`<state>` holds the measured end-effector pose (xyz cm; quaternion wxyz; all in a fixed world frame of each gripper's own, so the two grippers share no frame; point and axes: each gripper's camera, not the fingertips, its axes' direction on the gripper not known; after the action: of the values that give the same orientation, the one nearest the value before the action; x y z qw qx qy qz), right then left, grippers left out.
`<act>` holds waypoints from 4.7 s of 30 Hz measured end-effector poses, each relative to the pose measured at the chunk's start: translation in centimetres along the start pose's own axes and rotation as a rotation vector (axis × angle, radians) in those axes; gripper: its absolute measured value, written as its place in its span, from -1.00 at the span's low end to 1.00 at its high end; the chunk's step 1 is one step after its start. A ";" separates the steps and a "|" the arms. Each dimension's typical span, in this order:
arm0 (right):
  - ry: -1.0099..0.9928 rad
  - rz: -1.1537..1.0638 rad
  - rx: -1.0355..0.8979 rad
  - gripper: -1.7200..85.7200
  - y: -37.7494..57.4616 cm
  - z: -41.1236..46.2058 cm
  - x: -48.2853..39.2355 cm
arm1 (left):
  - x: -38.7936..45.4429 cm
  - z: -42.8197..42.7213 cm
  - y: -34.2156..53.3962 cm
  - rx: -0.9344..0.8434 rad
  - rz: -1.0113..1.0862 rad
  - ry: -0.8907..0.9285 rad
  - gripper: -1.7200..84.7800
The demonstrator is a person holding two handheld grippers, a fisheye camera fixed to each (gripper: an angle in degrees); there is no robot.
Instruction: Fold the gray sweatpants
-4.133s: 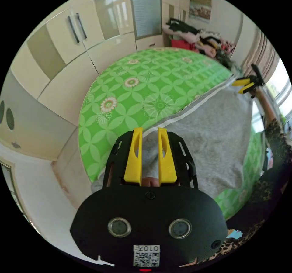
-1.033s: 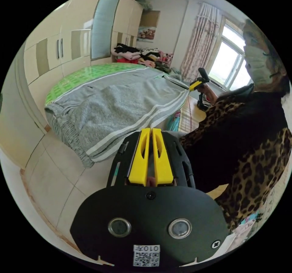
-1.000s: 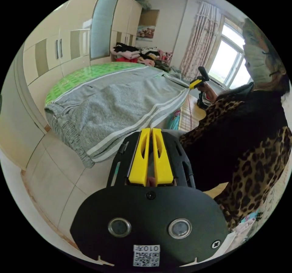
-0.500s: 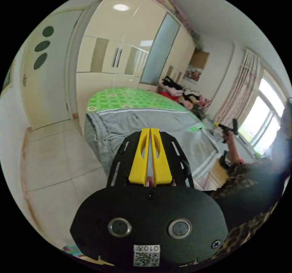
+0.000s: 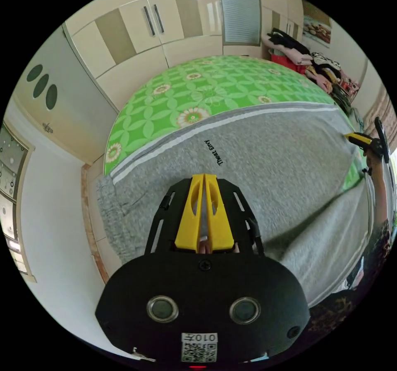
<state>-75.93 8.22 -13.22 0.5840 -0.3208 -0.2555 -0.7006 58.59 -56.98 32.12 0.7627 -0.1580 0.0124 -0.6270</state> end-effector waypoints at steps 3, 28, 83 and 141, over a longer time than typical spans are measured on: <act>-0.049 0.010 0.005 -0.94 -3.1 0.5 0.6 | 0.3 1.0 -2.1 0.047 -0.032 -0.021 -0.97; -0.457 0.079 0.121 -0.83 0.0 -2.7 12.5 | -5.0 -1.2 -6.5 0.126 -0.041 0.103 -0.97; -1.807 0.871 0.695 -0.51 49.8 45.1 19.6 | -44.1 14.4 38.8 0.713 -0.927 1.195 -0.82; -1.211 0.841 0.449 -0.87 32.8 38.9 22.4 | -48.6 17.9 35.8 0.584 -0.645 1.115 -0.90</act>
<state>-40.37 15.97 28.82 0.6104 -0.5922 -0.5233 -0.0532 86.19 -0.40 31.23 0.4300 0.4019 0.1851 -0.7869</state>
